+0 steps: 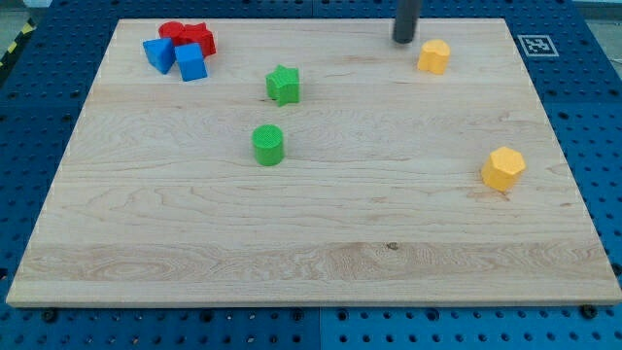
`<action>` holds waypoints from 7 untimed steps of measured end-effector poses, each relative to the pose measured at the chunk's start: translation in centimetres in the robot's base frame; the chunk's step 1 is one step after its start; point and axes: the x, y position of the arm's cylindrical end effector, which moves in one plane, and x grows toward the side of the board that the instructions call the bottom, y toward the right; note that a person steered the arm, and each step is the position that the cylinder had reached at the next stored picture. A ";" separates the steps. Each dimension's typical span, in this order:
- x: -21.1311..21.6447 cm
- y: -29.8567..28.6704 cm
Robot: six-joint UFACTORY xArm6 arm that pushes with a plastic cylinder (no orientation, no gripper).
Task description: Move the yellow heart closer to the center right
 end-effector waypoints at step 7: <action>12.4 1.5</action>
